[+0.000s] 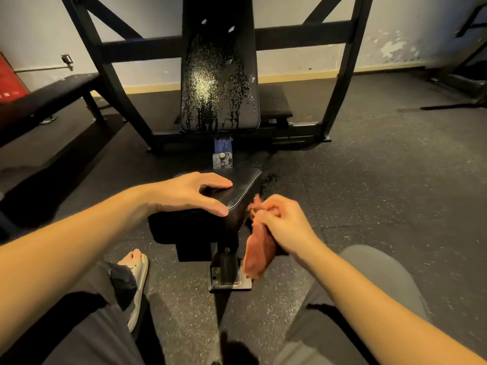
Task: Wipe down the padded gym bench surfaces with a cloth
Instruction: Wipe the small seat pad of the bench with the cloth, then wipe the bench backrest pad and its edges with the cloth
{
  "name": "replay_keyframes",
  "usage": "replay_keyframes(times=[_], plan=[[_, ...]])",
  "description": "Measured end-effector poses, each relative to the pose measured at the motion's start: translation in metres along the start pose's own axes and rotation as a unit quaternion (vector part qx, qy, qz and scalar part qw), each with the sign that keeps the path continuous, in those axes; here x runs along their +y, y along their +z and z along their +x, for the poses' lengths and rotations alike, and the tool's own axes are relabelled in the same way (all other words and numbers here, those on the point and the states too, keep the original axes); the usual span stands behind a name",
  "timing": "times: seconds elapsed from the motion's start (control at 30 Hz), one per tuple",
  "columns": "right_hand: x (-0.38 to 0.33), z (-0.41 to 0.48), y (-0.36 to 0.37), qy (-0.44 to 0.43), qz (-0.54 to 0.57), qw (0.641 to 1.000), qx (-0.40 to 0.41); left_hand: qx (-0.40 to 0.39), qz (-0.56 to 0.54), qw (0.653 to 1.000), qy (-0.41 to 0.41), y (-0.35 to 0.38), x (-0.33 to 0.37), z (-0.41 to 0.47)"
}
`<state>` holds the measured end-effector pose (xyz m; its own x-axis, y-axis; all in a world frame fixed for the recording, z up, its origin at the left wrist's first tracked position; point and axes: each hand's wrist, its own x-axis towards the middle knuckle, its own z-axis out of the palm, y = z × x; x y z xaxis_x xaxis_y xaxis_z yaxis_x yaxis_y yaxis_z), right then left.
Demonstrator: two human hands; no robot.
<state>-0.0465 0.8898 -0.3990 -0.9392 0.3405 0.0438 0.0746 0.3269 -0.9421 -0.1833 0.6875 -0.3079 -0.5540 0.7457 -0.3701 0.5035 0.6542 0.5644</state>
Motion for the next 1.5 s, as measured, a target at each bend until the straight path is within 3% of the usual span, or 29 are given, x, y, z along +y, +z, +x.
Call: replay_keyframes(times=[0.1,0.17,0.33,0.5,0.6,0.7,0.9,1.03,1.13,1.3,1.5], plan=[[0.005,0.039,0.013,0.099,-0.036,0.994,0.038,-0.005,-0.012,1.000,-0.007,-0.001,0.000,0.000],[0.007,0.044,0.022,0.107,-0.017,0.994,0.027,-0.007,-0.015,1.000,-0.006,0.000,-0.001,0.000],[-0.016,0.005,0.013,-0.003,0.007,0.999,-0.031,-0.017,-0.025,1.000,-0.003,-0.002,-0.001,0.001],[-0.053,-0.041,0.002,-0.040,0.031,0.991,-0.121,-0.017,-0.026,0.999,0.011,-0.003,-0.006,0.004],[-0.064,-0.036,0.003,0.003,0.077,0.997,-0.024,-0.033,-0.033,0.999,0.020,-0.008,-0.011,0.007],[-0.057,-0.016,0.015,0.038,-0.060,0.995,0.072,-0.045,-0.039,0.998,0.031,-0.015,-0.010,0.006],[-0.092,-0.056,0.010,0.071,-0.008,0.997,-0.037,0.008,-0.141,0.985,0.100,-0.014,-0.020,0.006],[-0.136,-0.035,0.007,0.041,-0.026,0.999,0.009,-0.006,-0.256,0.951,0.171,-0.032,-0.011,-0.010],[-0.170,-0.004,0.019,0.024,-0.022,0.999,-0.020,0.019,-0.250,0.941,0.226,-0.055,-0.005,-0.025],[-0.197,0.023,0.037,0.024,-0.024,0.997,-0.076,0.051,-0.198,0.954,0.217,-0.098,-0.024,-0.033],[-0.197,0.044,0.063,0.036,0.003,0.999,-0.004,0.074,-0.166,0.957,0.226,-0.112,-0.051,-0.037]])
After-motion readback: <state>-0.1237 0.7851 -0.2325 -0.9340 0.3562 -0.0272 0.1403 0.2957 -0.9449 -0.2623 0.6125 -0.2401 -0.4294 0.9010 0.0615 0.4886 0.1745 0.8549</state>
